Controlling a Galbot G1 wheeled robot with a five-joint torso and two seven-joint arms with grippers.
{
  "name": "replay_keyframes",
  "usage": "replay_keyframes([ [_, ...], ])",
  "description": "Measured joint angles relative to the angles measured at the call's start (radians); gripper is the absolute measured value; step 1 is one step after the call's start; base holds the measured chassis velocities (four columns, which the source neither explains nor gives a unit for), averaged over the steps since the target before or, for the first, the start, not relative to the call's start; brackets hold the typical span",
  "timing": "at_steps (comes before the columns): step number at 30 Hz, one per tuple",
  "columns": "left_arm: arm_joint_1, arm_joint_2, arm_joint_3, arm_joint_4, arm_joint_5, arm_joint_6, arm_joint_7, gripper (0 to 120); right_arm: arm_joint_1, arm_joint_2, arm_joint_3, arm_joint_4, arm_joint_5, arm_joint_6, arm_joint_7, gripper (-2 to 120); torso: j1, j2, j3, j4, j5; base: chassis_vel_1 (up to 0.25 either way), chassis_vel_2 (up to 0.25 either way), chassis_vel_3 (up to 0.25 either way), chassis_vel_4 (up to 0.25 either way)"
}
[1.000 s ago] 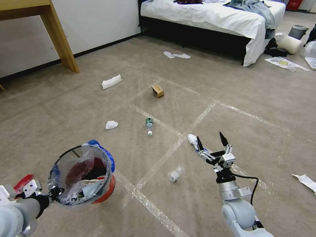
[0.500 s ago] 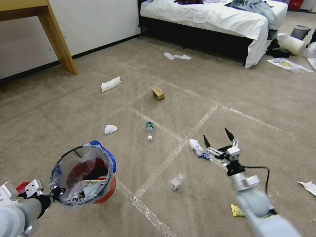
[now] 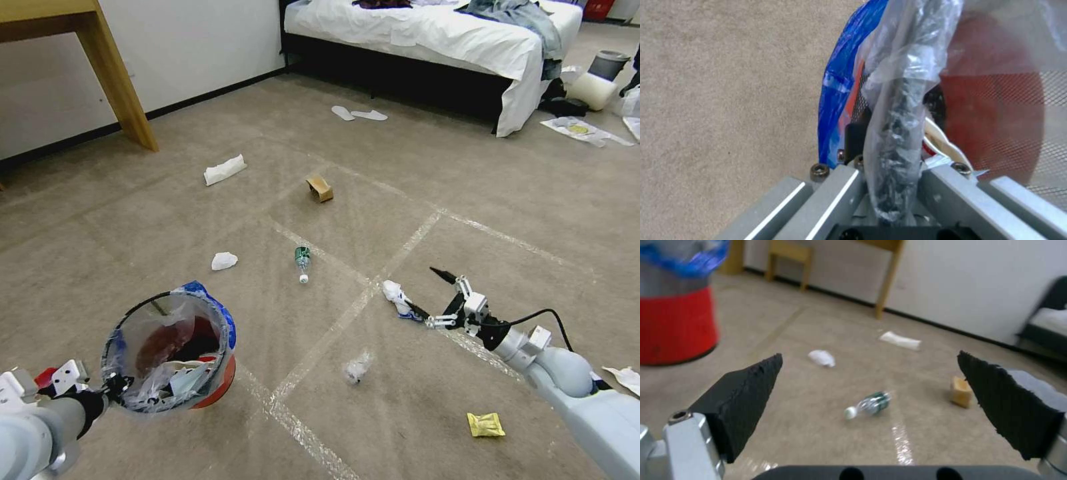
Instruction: Pick up the trash bin and place the garbage on the floor into it.
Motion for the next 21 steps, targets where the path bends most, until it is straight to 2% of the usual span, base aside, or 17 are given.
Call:
replay_keyframes([
  [6, 0.0, 0.0, 0.002, 0.002, 0.009, 0.0, 0.006, 0, 0.052, -0.04, -0.059, -0.065, -0.006, 0.035, -0.07, 100, 0.0, 0.0, 0.0, 0.0002, 0.0001, 0.0, 0.0, 0.0, 0.0],
  [11, -0.007, 0.0, 0.008, 0.013, 0.016, 0.0, 0.018, 0, 0.102, -0.137, -0.124, -0.133, -0.048, 0.072, -0.17, 100, 0.0, 0.0, 0.0, -0.0002, -0.0002, 0.0, 0.0, 0.0, 0.0],
  [16, -0.003, -0.001, 0.013, 0.015, 0.029, 0.0, 0.024, 0, 0.139, -0.187, -0.154, -0.161, -0.071, 0.074, -0.221, 100, 0.0, 0.0, 0.0, 0.0, 0.0001, 0.0, 0.0, 0.0, 0.0],
  [19, -0.007, 0.0, 0.023, 0.03, 0.044, 0.001, 0.033, 0, 0.16, -0.234, -0.172, -0.183, -0.092, 0.071, -0.329, 100, 0.0, 0.0, 0.0, 0.0003, 0.0005, 0.0, 0.0, 0.0, 0.0],
  [21, -0.009, 0.001, 0.025, 0.033, 0.045, 0.001, 0.034, 0, 0.162, -0.243, -0.173, -0.189, -0.099, 0.071, -0.354, 100, 0.0, 0.0, 0.0, 0.0003, 0.0002, 0.0, 0.0, 0.0, 0.0],
])
